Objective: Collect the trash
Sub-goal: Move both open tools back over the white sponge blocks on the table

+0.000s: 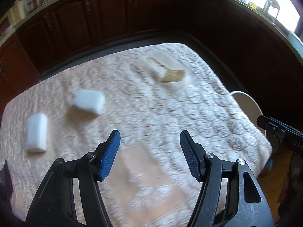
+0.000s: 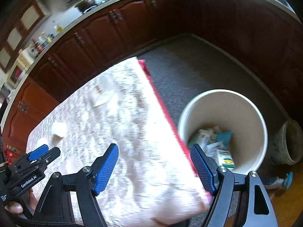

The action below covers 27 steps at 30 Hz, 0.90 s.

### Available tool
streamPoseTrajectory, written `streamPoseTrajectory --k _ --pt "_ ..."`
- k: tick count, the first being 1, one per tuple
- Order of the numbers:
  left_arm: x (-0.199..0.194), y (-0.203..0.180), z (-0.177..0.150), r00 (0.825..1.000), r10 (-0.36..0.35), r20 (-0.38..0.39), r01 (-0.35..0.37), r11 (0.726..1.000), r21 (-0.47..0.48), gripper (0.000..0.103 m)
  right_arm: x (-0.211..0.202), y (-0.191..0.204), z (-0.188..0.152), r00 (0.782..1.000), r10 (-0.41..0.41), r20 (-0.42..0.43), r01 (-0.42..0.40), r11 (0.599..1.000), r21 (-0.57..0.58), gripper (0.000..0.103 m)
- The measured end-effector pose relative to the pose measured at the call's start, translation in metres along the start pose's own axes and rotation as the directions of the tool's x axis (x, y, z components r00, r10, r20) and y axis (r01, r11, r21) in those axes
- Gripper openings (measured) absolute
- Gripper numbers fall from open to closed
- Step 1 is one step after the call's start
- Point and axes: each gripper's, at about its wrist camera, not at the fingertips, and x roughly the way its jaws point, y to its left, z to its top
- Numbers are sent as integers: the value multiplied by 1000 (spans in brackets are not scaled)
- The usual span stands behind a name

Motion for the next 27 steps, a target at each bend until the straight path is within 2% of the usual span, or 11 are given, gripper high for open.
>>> streamPoseTrajectory --k 7,13,18,22,27 --pt "-6 71 -10 998 64 -18 -65 993 -99 64 26 54 0 996 66 -54 -71 992 -102 78" --pt "-5 141 -21 991 120 -52 -128 969 -210 64 49 96 -3 988 115 -106 -132 976 -173 79" --pt "-2 190 -24 992 102 -76 -120 949 -293 67 71 140 -3 977 152 -147 -183 956 -230 80" --pt "4 214 -24 991 95 -90 -119 941 -316 68 89 176 -2 968 175 -178 -223 927 -303 82" --pt "24 240 -20 986 123 -114 -156 927 -340 68 109 210 -2 958 176 -227 -251 897 -363 82"
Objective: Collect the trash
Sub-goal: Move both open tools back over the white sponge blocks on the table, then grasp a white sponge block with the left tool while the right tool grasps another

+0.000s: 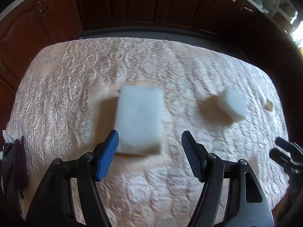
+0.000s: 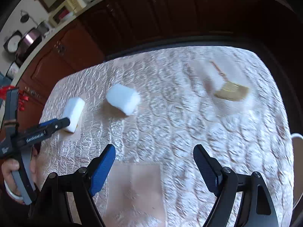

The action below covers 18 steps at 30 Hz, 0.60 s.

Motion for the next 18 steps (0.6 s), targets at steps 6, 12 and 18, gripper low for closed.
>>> streamPoseTrajectory --k 6,12,18 --pt "15 7 12 999 38 -15 -38 999 3 68 22 19 12 1000 9 -24 -10 998 -57 82" --pt "0 20 18 1000 14 16 -14 1000 -26 68 40 32 27 999 10 -39 -15 993 -115 83" --pt "16 21 20 999 -5 -34 4 1000 -27 68 55 48 49 1000 -16 -26 10 977 -213 84"
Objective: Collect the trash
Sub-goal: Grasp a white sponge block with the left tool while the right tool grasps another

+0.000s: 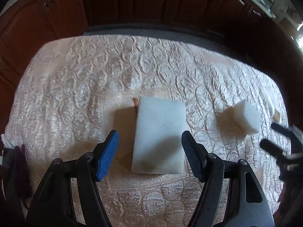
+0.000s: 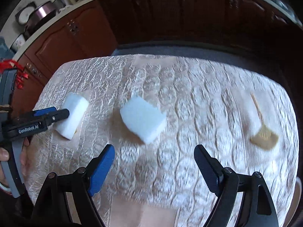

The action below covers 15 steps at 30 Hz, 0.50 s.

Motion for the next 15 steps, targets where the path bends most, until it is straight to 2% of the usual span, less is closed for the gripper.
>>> streamPoseTrajectory --k 2,10,13,15 --pt "2 -3 -1 1000 -3 -3 3 1000 2 73 4 4 7 1000 -13 4 13 999 -34 84" --pt "13 -18 1 999 -11 -33 11 1000 19 73 46 17 31 999 -19 -50 11 987 -160 82" --pt "16 -22 1 1000 -10 -10 10 1000 30 72 51 15 28 998 17 -66 -25 992 -123 47" --pt "13 -21 -1 999 -36 3 36 999 36 57 44 16 20 998 27 -53 -32 993 -111 47"
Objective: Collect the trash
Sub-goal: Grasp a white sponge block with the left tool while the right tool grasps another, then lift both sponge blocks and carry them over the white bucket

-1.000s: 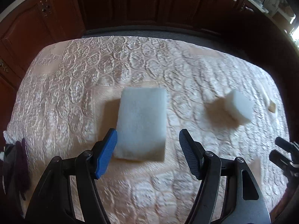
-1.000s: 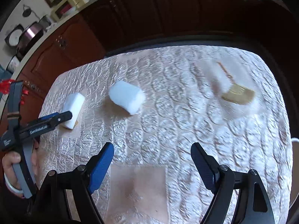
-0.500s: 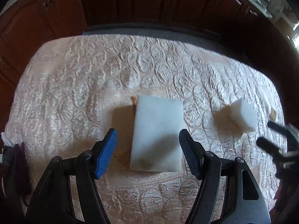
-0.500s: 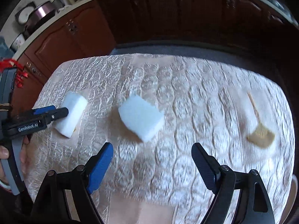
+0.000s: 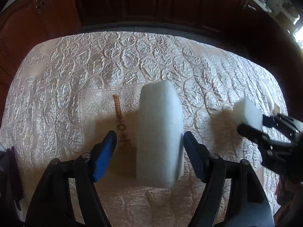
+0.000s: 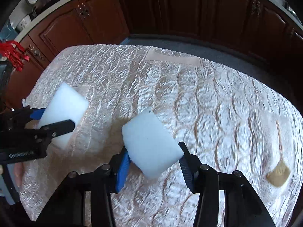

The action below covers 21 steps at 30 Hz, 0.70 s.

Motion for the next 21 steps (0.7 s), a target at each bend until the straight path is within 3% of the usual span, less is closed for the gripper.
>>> streamPoseTrajectory --k 1,5,10,21 --pt "-3 2 -1 1000 -31 2 31 1000 1 42 -6 1 -4 1000 8 11 -8 1000 -2 46" --pt "-18 -3 -6 998 -39 41 38 999 20 36 -35 2 -26 998 11 54 -12 1000 12 45" --pt "-43 -23 -17 995 -61 75 55 996 72 33 -66 -6 -53 995 28 97 -38 994 100 45" --pt "-78 -115 -45 985 -136 103 110 968 224 32 -129 -39 -120 988 -44 150 4 966 258 45"
